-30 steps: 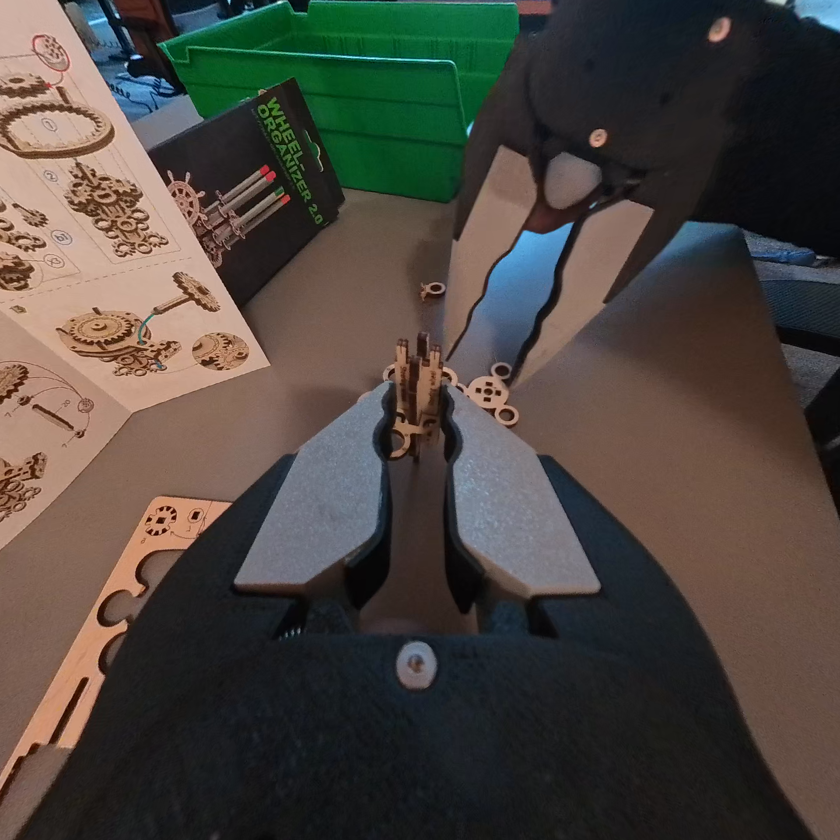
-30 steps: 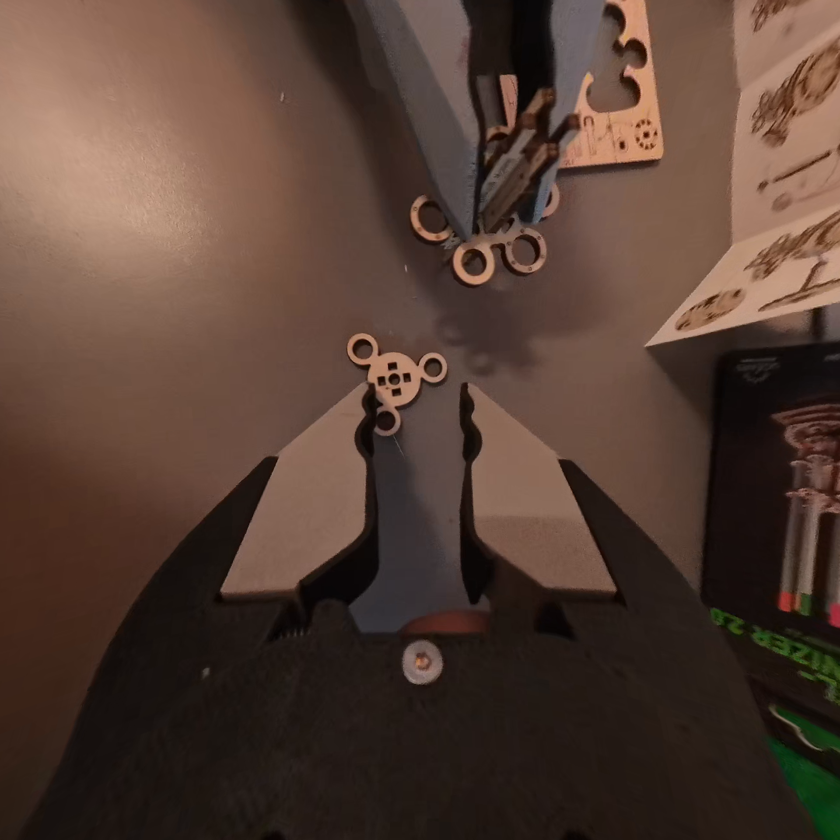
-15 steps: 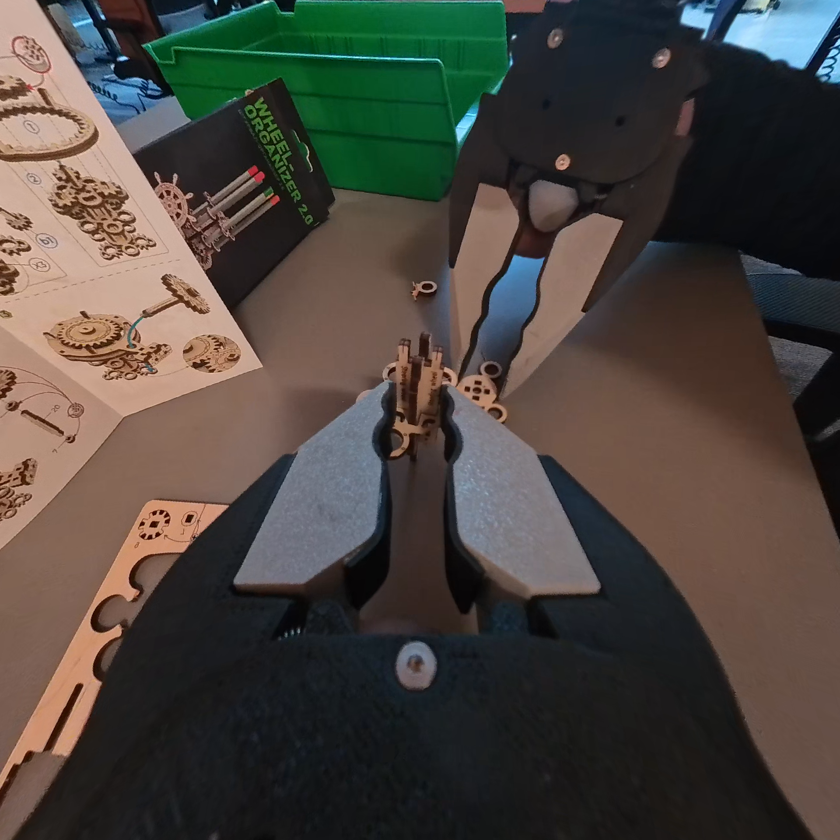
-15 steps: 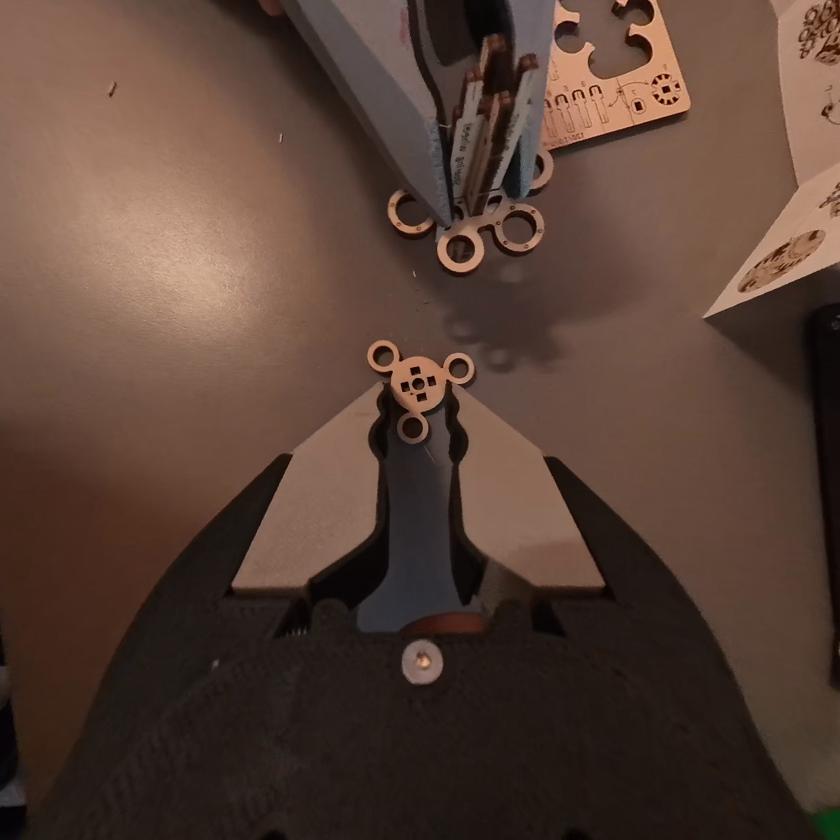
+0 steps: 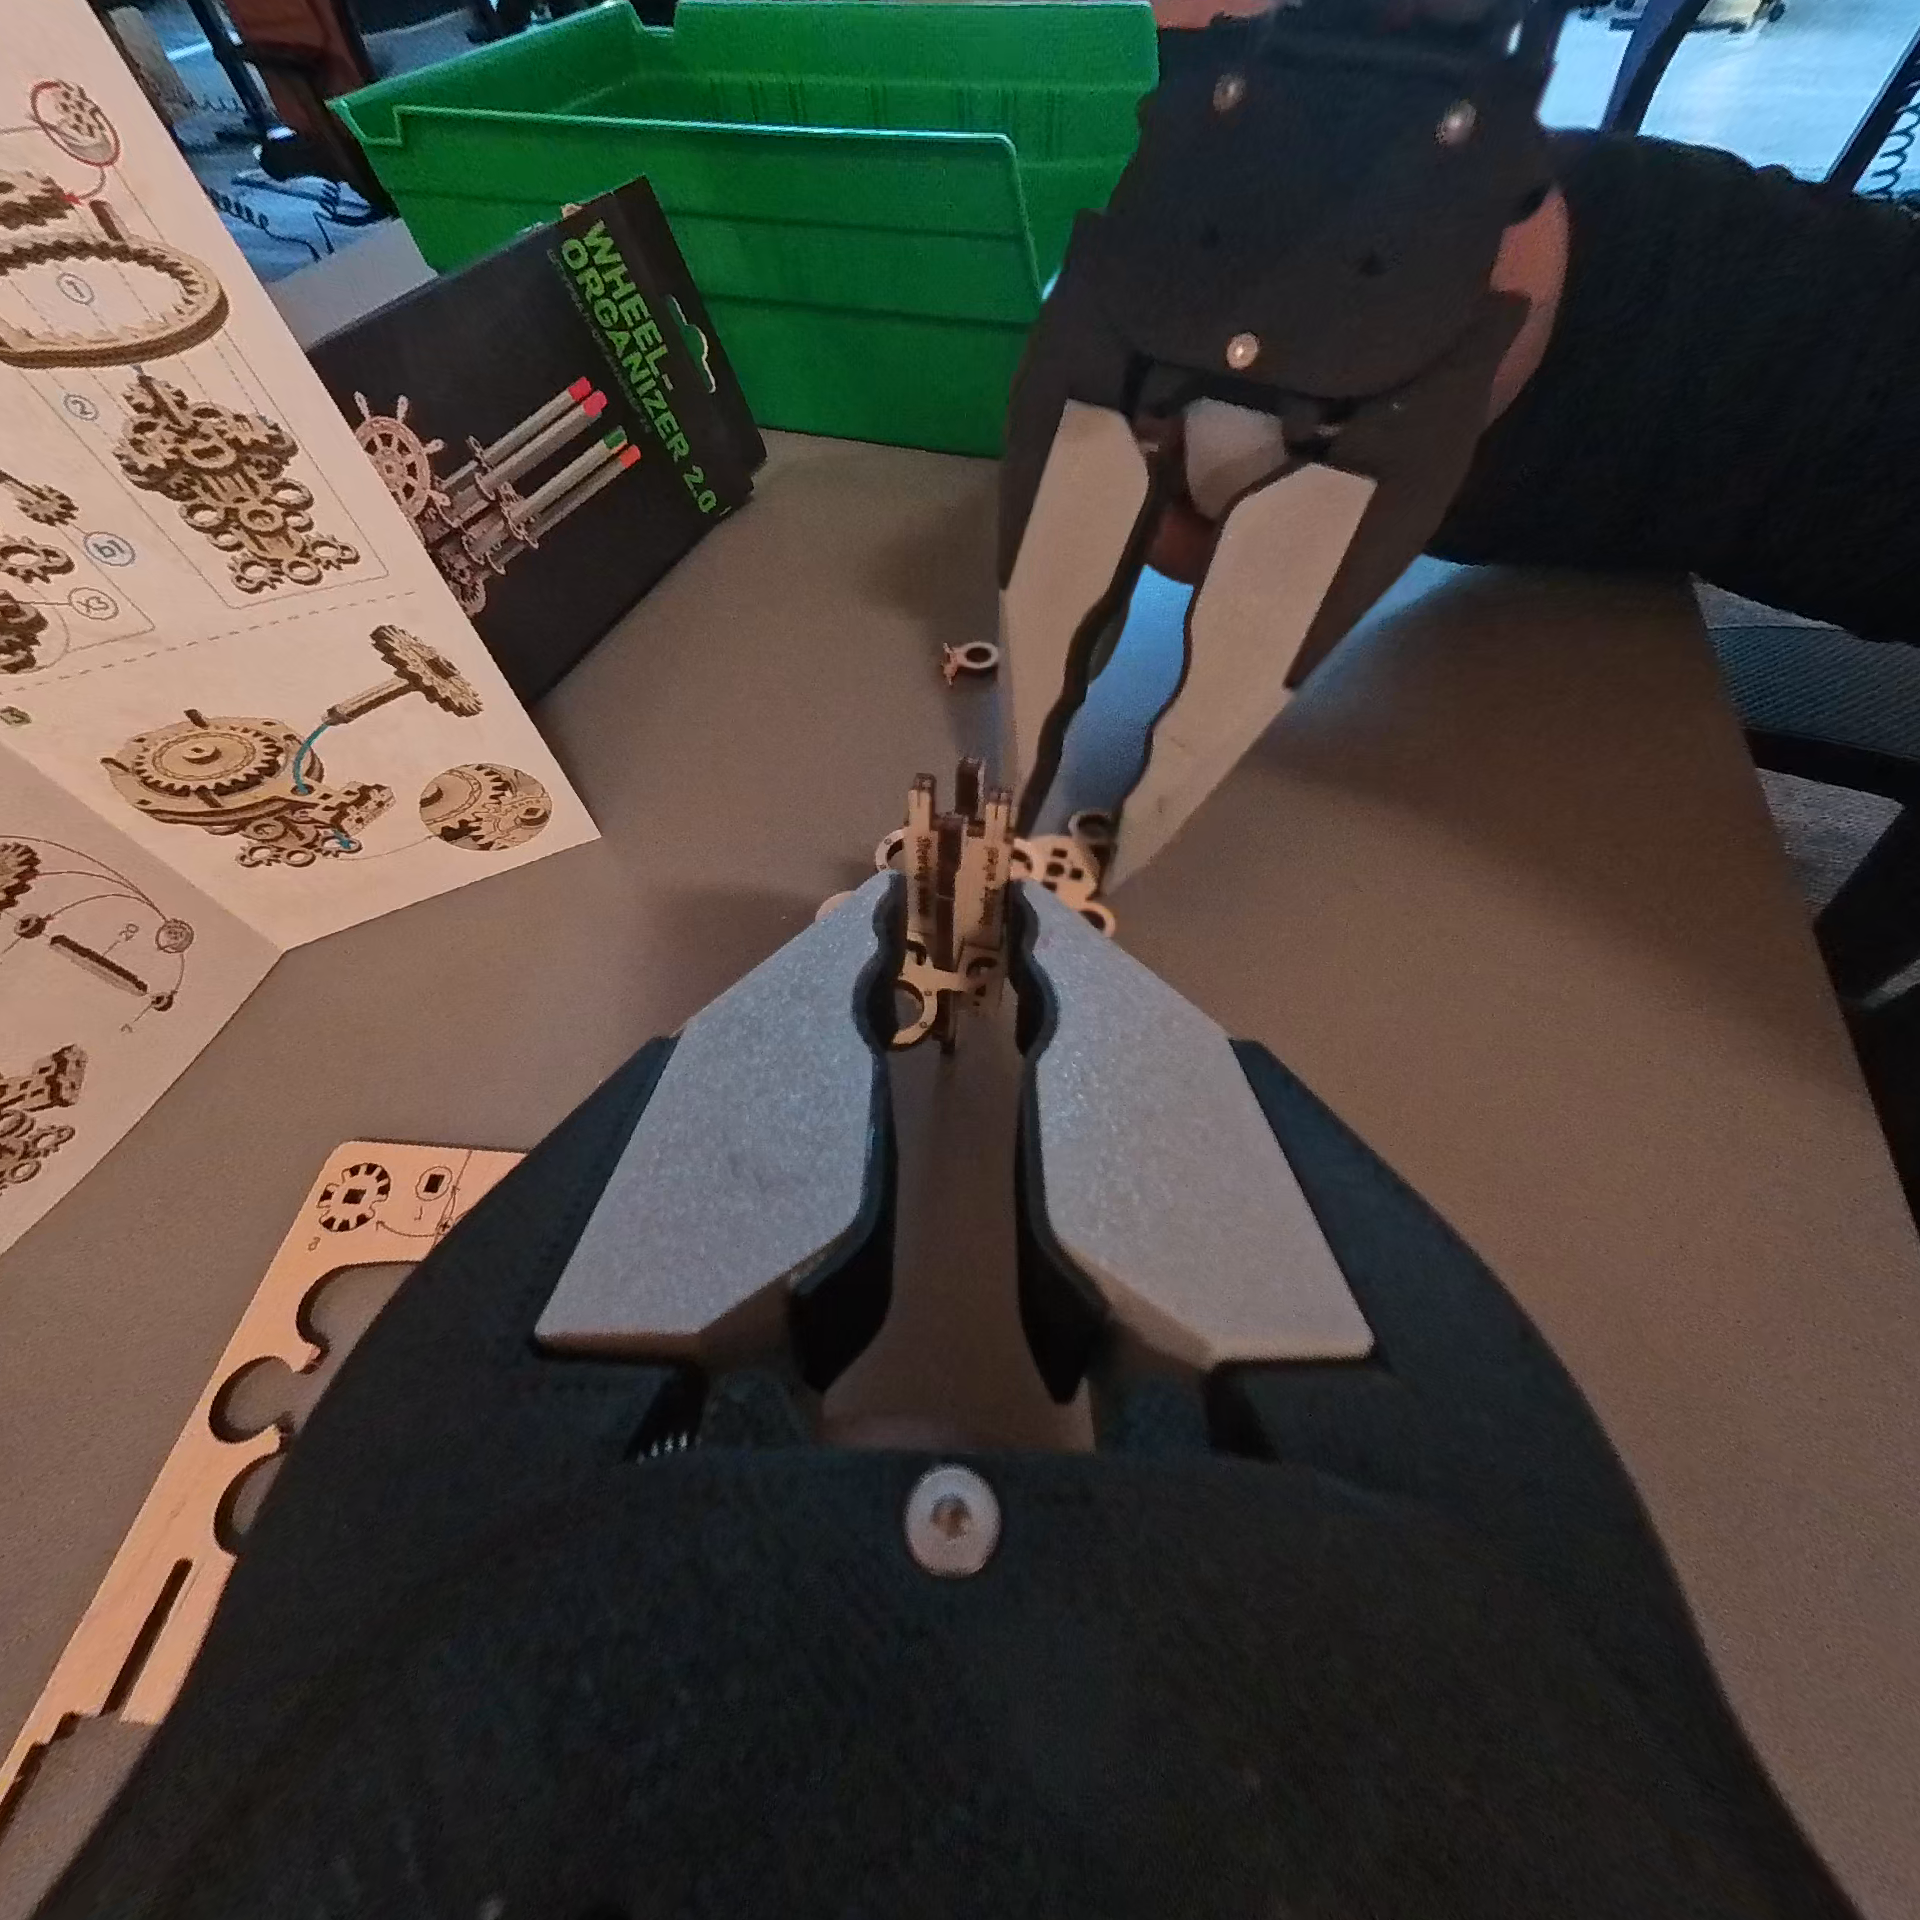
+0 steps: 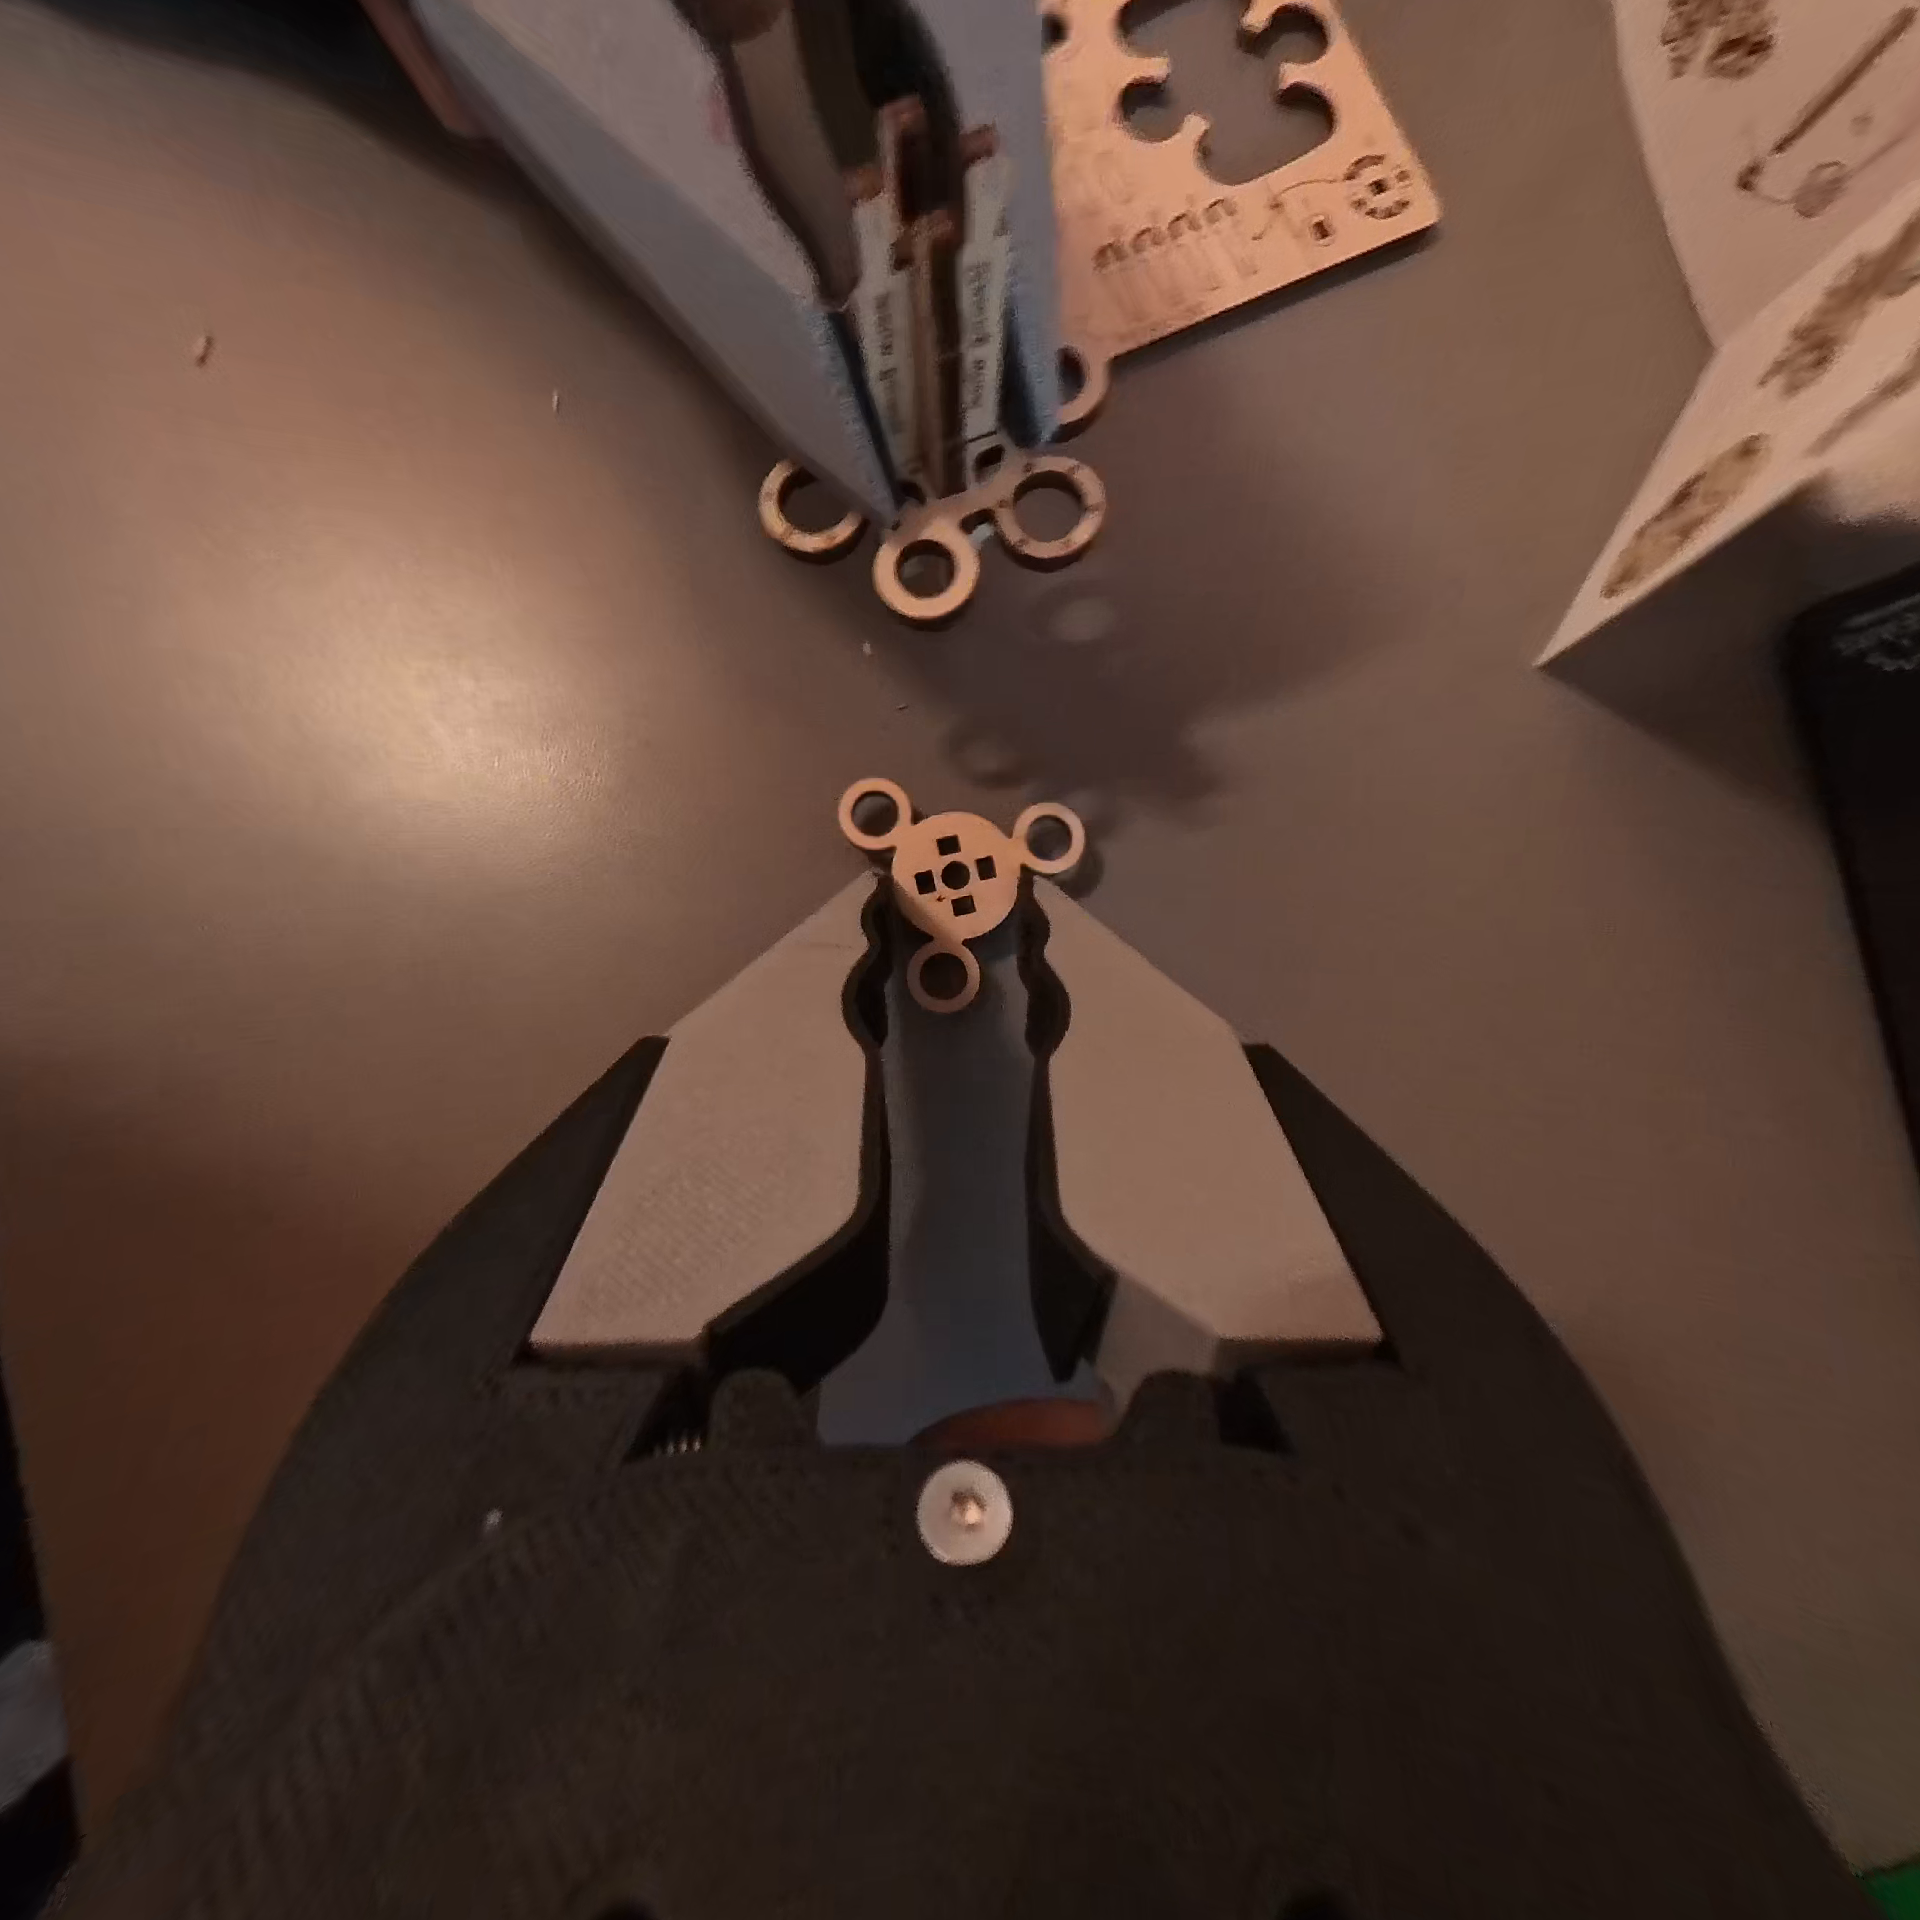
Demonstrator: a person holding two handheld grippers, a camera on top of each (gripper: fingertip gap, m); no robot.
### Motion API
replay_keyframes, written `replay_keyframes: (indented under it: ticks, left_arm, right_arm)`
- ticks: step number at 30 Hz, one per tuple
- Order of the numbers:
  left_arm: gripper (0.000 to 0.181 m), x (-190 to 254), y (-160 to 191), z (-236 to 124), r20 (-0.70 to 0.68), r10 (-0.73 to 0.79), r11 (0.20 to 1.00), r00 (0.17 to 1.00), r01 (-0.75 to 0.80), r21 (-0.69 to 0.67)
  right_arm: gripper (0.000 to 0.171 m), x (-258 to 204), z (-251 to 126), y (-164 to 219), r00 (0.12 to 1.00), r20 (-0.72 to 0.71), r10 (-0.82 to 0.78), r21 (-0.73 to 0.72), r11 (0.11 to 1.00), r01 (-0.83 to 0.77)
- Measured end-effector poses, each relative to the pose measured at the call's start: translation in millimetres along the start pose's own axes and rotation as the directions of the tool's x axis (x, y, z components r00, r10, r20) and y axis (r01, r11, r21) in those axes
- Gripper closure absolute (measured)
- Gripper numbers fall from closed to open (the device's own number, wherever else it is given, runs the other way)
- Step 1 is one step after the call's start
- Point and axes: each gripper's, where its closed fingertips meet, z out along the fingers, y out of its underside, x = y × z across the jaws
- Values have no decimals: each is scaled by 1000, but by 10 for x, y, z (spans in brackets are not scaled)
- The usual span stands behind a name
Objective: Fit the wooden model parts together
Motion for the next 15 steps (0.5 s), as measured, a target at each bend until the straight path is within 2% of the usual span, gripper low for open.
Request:
replay_keyframes:
  ticks: [4,9,15]
  left_arm:
    - [166,5,0,3,4,10,1000,1000,-10,-1]
    - [166,33,3,-6,-22,10,1000,1000,-10,0]
    - [166,5,4,-12,-18,-5,1000,1000,5,1]
  right_arm:
    - [152,163,-272,-227,995,-18,98,137,986,-95]
    - [152,221,-615,-731,988,36,152,301,941,-155]
    - [152,64,-405,-933,997,34,72,236,969,-79]
